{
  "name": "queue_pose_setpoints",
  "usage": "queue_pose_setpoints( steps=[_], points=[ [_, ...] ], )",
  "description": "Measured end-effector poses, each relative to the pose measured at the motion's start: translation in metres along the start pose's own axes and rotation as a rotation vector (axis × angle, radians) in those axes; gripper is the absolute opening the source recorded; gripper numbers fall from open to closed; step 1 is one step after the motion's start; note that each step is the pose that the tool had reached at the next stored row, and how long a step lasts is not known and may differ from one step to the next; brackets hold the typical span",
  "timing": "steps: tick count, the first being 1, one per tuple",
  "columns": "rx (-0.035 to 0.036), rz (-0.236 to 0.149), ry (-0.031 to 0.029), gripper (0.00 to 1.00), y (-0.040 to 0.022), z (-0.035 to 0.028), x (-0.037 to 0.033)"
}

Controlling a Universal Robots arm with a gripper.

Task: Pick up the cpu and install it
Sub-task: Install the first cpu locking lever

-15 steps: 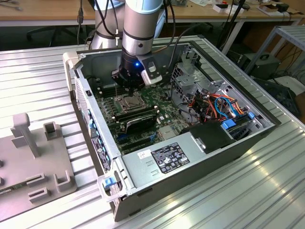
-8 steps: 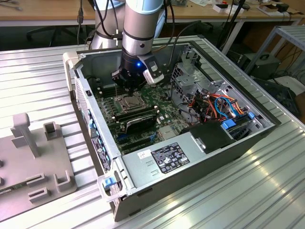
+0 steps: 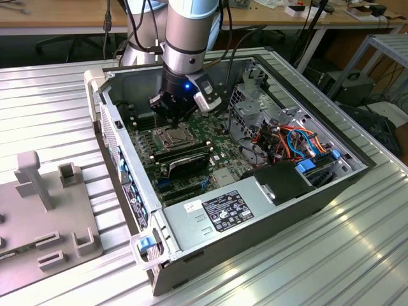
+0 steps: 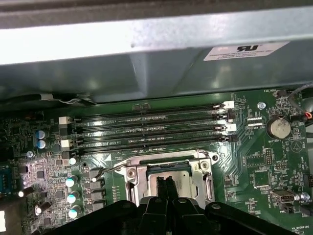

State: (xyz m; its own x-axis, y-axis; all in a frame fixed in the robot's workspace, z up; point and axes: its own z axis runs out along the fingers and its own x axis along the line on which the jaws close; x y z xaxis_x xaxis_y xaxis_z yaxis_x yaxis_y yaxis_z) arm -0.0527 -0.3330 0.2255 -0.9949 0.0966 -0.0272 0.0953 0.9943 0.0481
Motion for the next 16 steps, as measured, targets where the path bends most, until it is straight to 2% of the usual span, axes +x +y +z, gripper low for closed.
queue_pose_setpoints(
  steps=[14,16],
  points=[
    [0.0,-0.002,0.0,0.11,0.0003,0.0,0.0001],
    [-0.0001,-0.002,0.0001,0.11,0.0004,-0.0015,0.0]
  ],
)
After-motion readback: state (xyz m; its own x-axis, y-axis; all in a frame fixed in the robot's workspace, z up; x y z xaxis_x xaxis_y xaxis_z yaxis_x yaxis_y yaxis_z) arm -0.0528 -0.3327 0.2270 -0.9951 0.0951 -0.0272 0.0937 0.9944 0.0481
